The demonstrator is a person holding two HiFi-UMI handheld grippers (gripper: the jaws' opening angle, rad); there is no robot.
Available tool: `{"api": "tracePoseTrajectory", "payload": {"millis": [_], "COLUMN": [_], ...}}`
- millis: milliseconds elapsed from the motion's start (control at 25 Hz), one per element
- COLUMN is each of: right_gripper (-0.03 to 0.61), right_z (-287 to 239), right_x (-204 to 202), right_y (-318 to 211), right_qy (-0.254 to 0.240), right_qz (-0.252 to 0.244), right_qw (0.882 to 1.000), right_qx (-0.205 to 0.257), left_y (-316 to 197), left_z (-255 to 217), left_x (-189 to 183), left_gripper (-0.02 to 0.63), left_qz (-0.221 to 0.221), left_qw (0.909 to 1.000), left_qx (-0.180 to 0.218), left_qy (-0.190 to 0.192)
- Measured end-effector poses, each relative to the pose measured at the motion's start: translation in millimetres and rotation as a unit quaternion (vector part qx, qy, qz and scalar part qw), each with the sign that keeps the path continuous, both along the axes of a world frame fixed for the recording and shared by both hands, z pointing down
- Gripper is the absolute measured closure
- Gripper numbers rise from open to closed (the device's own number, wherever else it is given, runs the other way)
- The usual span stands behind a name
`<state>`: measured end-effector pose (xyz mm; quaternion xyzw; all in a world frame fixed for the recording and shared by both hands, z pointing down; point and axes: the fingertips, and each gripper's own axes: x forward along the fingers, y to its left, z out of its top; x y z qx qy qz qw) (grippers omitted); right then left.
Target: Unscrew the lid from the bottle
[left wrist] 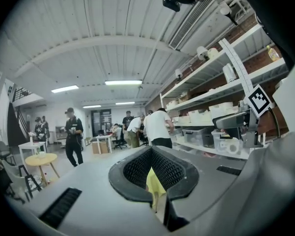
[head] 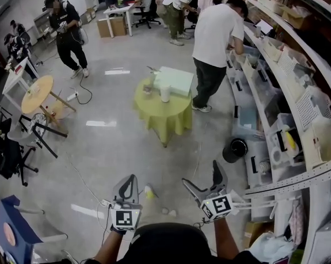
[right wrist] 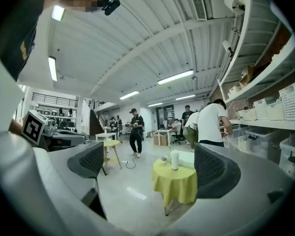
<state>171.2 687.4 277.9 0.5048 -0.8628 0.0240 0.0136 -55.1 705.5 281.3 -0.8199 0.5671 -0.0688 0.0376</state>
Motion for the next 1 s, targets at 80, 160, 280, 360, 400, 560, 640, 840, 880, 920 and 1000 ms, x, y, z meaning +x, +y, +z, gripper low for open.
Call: {"api": "tracePoseTrajectory", "payload": {"millis": [80,160,280,360,400,560,640,840,880,920,1000], "right_gripper": [0.026,0.026,0.029,0.034,0.037,0.056,0.084,0.095,0.097,0.098,0.101], "right_z": [4.4,1.3,-4.1,-2.0,-0.6,-5.2,-13.4,-32.8,-35.1,-37.0,-43.2], "right_x": [-7.3,-19.5,-30.1,-29.7,-27.9,-19.1,-28.4,-84.7,-94.5,-103.9,-121.1], "right_y": [-12.1,-29.6,-50.1,-65.7,-75.7,-115.9,-136.6,-204.3,-217.5,-230.5,-252.3], "right_qy": [-0.003,-0.002,0.007,0.015,0.019,0.017,-0.01,-0.021,-0.019,-0.018,-0.013], "right_qz": [-0.008,-0.019,-0.028,-0.027,-0.025,-0.011,-0.011,-0.028,-0.027,-0.026,-0.03], "right_qw": [1.0,1.0,1.0,0.999,0.999,1.0,1.0,0.999,0.999,0.999,0.999], "right_qx": [-0.008,-0.005,-0.003,-0.01,-0.014,-0.022,-0.02,-0.012,-0.009,-0.004,0.013], "left_y": [-11.3,-31.7,-63.1,-84.9,-97.3,-145.0,-169.7,-235.0,-246.4,-258.1,-281.7], "left_z": [2.8,1.2,0.0,0.8,1.1,-3.2,-5.3,-23.4,-23.1,-21.2,-15.3], "left_x": [-0.7,-0.9,3.8,7.3,8.8,12.8,5.5,-31.2,-39.8,-48.7,-63.1], "left_gripper": [0.597,0.597,0.597,0.597,0.597,0.597,0.597,0.597,0.597,0.597,0.597], "left_qz": [-0.006,-0.004,0.005,0.006,0.007,0.018,0.019,0.015,0.017,0.02,0.03], "left_qw": [0.9999,0.9998,0.9999,0.9999,0.9999,0.9998,0.9998,0.9993,0.9991,0.9988,0.9982], "left_qx": [-0.015,-0.017,-0.014,-0.016,-0.015,-0.001,-0.006,0.006,0.004,-0.001,-0.01], "left_qy": [0.006,0.001,-0.007,0.003,0.005,0.007,0.009,0.033,0.038,0.044,0.051]}}
